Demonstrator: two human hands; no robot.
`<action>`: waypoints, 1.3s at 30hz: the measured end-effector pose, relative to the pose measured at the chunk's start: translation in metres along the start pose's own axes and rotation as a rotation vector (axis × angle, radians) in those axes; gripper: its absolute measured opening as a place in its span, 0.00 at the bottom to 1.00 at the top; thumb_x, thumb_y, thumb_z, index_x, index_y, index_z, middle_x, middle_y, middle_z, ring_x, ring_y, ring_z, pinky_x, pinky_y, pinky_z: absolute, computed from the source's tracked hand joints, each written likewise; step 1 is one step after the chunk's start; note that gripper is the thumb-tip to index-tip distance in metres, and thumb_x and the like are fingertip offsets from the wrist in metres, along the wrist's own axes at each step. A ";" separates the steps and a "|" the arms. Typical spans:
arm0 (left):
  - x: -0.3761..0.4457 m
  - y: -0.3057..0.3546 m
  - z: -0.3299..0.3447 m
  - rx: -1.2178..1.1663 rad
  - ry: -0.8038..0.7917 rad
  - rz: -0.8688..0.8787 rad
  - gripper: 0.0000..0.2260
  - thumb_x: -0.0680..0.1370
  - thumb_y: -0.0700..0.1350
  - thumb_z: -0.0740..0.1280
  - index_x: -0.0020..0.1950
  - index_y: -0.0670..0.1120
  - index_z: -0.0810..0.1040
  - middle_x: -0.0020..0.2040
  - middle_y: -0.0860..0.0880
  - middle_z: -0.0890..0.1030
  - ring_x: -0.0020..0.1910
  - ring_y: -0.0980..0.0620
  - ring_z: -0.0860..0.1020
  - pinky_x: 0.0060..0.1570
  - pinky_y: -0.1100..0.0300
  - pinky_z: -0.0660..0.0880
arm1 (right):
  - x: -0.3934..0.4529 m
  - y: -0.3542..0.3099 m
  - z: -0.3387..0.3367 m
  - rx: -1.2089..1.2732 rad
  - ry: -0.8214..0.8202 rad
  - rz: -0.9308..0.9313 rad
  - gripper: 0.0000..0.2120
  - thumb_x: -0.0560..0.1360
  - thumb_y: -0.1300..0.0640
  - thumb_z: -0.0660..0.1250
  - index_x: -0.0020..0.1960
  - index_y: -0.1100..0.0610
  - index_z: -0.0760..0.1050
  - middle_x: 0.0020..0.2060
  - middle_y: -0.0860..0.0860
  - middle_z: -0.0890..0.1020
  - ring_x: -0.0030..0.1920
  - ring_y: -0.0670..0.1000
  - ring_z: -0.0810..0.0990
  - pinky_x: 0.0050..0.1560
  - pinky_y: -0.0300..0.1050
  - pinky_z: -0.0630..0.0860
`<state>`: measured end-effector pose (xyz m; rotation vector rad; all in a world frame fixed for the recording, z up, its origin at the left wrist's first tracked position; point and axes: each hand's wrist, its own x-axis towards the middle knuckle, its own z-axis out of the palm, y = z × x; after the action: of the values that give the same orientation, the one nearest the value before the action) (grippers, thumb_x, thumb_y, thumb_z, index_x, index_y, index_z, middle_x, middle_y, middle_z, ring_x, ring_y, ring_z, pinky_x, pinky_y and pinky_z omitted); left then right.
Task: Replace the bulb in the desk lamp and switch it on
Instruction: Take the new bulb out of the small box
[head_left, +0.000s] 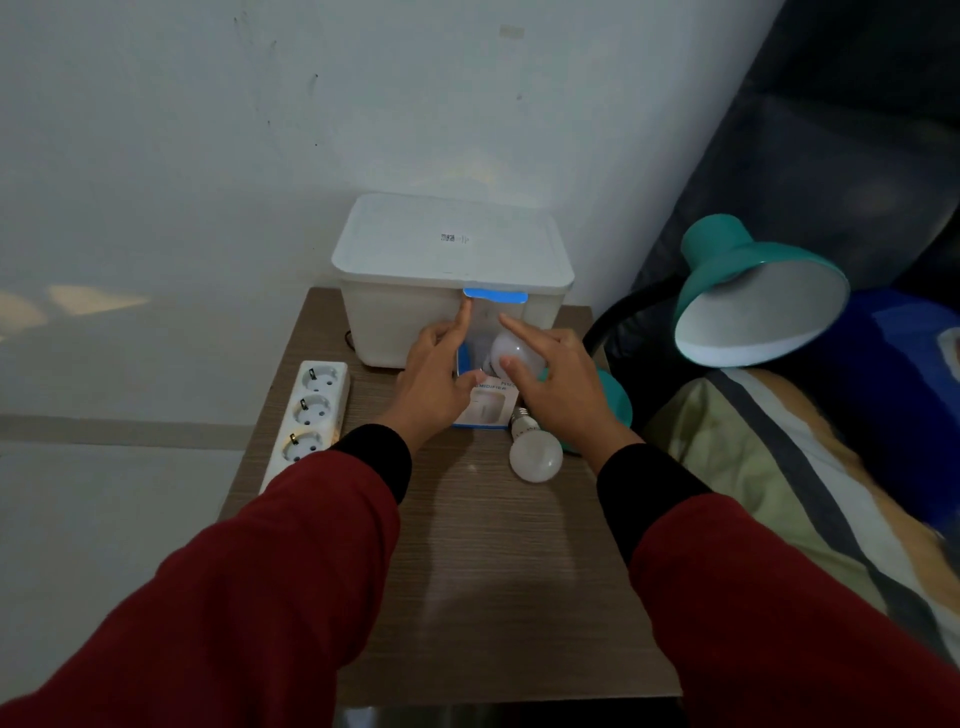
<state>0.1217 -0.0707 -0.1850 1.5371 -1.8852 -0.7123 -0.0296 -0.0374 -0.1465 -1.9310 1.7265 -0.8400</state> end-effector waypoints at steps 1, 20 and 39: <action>0.000 0.001 0.000 0.000 0.004 -0.002 0.39 0.77 0.46 0.67 0.76 0.60 0.43 0.70 0.46 0.63 0.68 0.50 0.65 0.65 0.52 0.68 | -0.002 0.001 -0.001 0.007 0.009 0.003 0.22 0.78 0.53 0.63 0.71 0.43 0.66 0.61 0.56 0.70 0.55 0.46 0.68 0.56 0.35 0.63; -0.024 0.030 -0.006 -0.068 0.399 -0.057 0.19 0.73 0.47 0.71 0.59 0.43 0.70 0.58 0.46 0.73 0.52 0.55 0.71 0.50 0.64 0.66 | -0.026 -0.019 -0.012 0.395 0.478 0.264 0.17 0.71 0.42 0.65 0.57 0.45 0.69 0.56 0.54 0.75 0.54 0.56 0.78 0.52 0.58 0.79; -0.021 0.008 -0.003 0.315 0.211 0.176 0.10 0.76 0.43 0.67 0.56 0.47 0.81 0.55 0.46 0.80 0.57 0.47 0.74 0.53 0.55 0.70 | -0.011 -0.012 -0.002 0.377 0.455 0.304 0.18 0.76 0.49 0.65 0.62 0.57 0.69 0.53 0.51 0.74 0.53 0.51 0.75 0.53 0.45 0.75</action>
<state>0.1221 -0.0487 -0.1798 1.5366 -2.0062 -0.1714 -0.0229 -0.0245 -0.1391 -1.2578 1.8696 -1.4404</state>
